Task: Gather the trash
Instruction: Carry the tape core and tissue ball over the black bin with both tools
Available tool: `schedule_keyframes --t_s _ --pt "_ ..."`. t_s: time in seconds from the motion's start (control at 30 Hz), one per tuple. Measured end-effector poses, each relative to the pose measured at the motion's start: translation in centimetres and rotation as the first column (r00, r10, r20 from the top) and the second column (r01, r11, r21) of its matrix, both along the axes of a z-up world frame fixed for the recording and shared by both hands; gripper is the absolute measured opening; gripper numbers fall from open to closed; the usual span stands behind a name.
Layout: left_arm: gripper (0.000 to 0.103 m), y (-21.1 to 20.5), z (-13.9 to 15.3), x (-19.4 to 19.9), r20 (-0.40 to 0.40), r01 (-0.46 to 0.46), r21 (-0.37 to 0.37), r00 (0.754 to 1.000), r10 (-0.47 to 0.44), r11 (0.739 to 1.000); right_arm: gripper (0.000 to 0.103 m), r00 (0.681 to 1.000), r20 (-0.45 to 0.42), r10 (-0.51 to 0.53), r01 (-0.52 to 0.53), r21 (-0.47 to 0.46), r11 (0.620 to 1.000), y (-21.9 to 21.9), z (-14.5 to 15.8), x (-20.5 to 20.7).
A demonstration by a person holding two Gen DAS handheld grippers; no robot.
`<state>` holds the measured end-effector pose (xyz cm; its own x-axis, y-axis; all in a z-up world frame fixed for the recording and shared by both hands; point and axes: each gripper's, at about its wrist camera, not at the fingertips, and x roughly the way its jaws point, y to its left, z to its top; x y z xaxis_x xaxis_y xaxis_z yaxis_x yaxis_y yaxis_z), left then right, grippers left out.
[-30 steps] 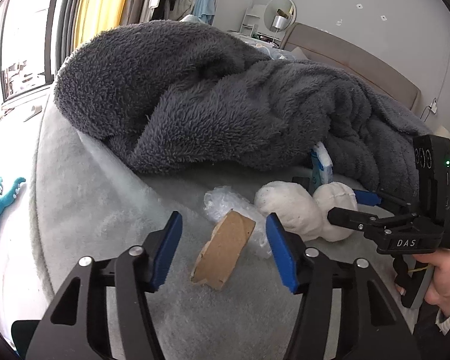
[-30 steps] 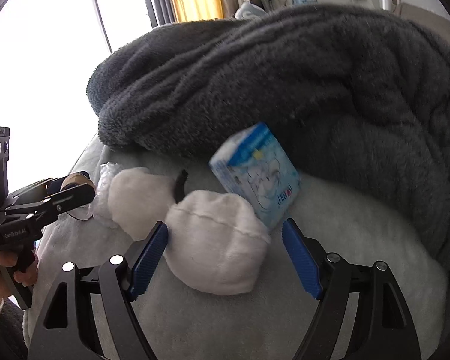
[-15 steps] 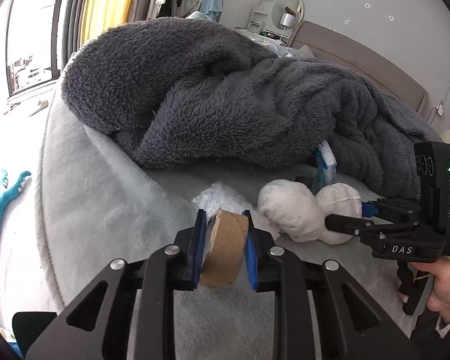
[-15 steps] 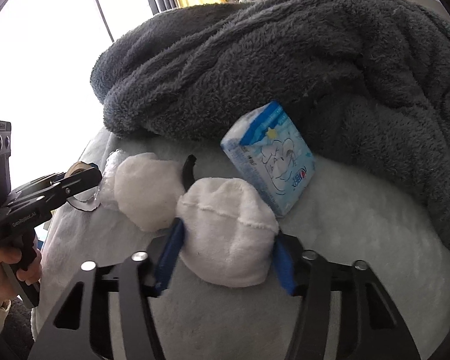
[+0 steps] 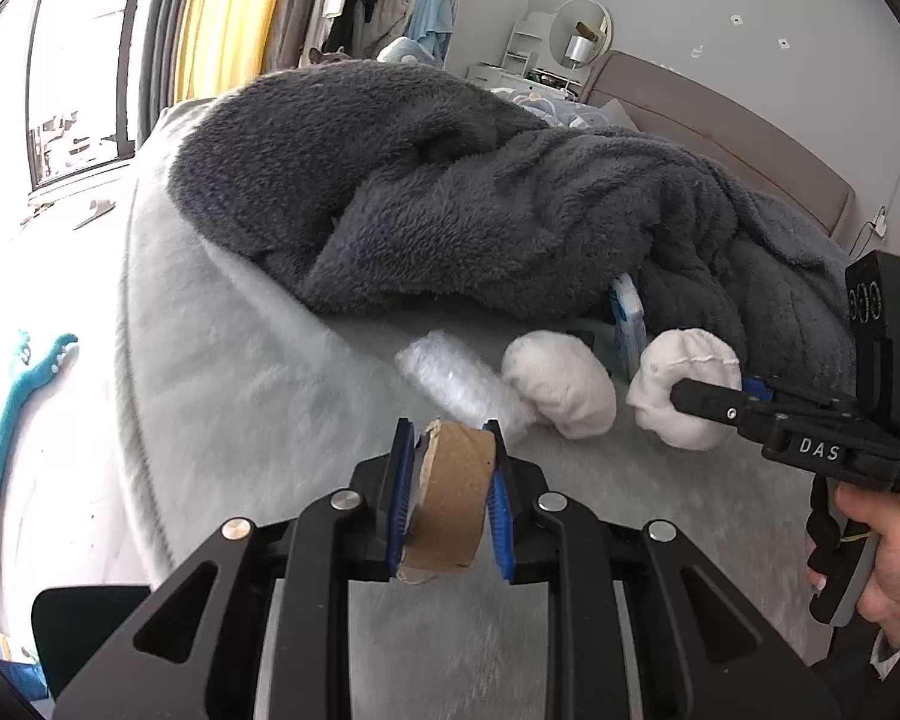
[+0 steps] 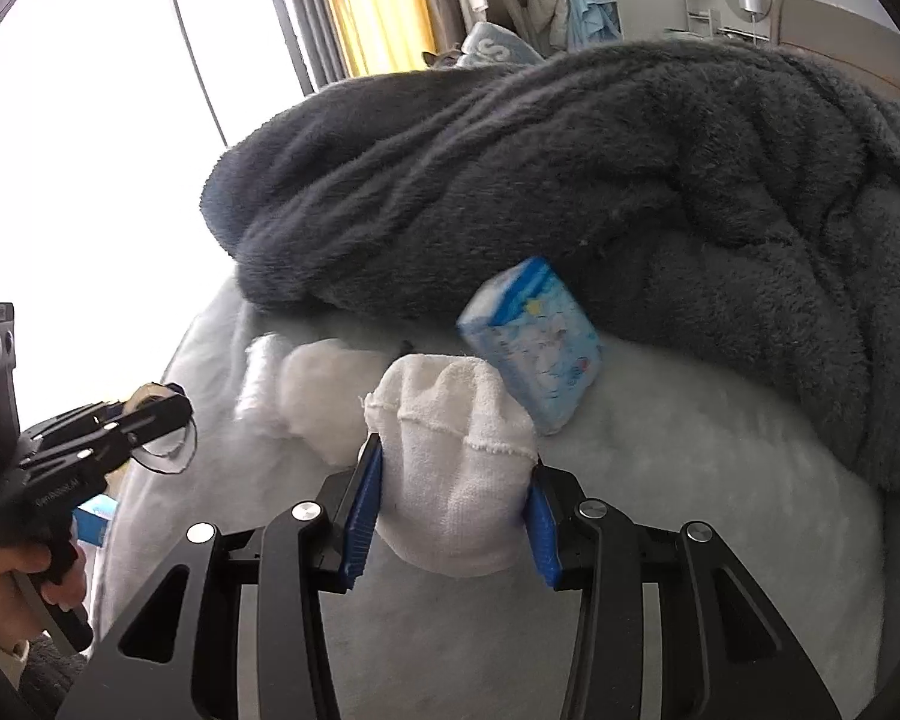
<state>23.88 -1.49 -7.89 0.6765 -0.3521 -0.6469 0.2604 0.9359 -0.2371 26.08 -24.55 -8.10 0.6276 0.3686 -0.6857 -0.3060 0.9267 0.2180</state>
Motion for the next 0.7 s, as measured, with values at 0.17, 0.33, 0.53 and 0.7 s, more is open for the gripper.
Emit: schedule_keyframes --t_s 0.17,0.33,0.53,0.7 --pt "0.025 1.4 0.1 -1.7 -0.011 -0.040 0.014 0.999 0.041 0.999 0.043 0.999 0.017 0.027 -0.027 0.018 0.999 1.9 1.1 -1.2" --pt "0.025 2.8 0.4 -3.5 -0.014 -0.074 0.028 0.997 0.074 0.997 0.043 0.998 0.031 0.059 -0.060 0.025 0.998 4.1 1.9 -2.6" --pt "0.025 4.7 0.6 -5.4 -0.026 -0.108 0.046 0.994 0.109 0.993 0.043 0.994 0.044 0.095 -0.097 0.038 0.995 7.2 2.6 -4.2" --pt "0.025 6.6 0.2 -6.4 -0.066 -0.159 0.076 0.984 0.164 0.984 0.043 0.989 0.063 0.131 -0.134 0.045 0.990 10.2 3.3 -5.3"
